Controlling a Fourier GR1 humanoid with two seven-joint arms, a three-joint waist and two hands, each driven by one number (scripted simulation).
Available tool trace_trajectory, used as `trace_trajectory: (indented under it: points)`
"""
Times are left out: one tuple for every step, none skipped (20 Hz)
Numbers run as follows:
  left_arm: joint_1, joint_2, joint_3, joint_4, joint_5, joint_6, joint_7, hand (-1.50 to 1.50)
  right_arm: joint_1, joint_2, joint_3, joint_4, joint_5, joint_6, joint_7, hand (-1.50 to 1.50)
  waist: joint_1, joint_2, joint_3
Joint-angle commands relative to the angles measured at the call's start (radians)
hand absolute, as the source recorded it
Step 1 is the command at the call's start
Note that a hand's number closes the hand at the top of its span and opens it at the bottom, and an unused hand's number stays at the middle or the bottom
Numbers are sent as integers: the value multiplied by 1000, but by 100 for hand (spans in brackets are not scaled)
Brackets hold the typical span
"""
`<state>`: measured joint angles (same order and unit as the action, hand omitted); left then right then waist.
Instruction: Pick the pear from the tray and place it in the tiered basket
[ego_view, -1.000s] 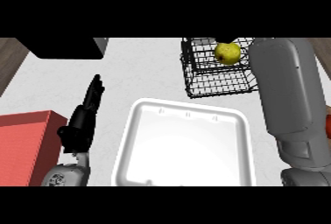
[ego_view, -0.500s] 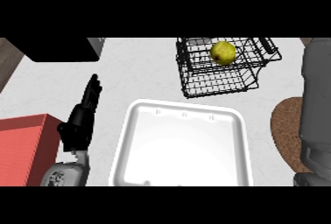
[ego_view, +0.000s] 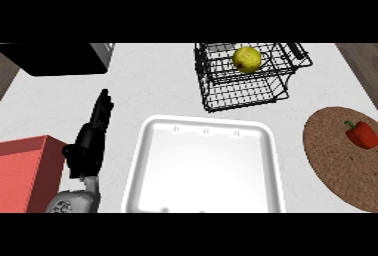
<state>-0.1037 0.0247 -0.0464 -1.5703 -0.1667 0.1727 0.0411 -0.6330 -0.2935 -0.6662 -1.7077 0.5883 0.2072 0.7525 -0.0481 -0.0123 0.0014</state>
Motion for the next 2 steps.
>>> trace_trajectory:
  points:
    - [3,18,14,-22,6,-7,17,0,187,-40,-158,-172,-212,149,-23,-150,-2,-1,0]
    - [2,14,2,-15,-8,-3,7,0,218,-91,-226,-118,-280,185,-91,-150,-1,2,1]
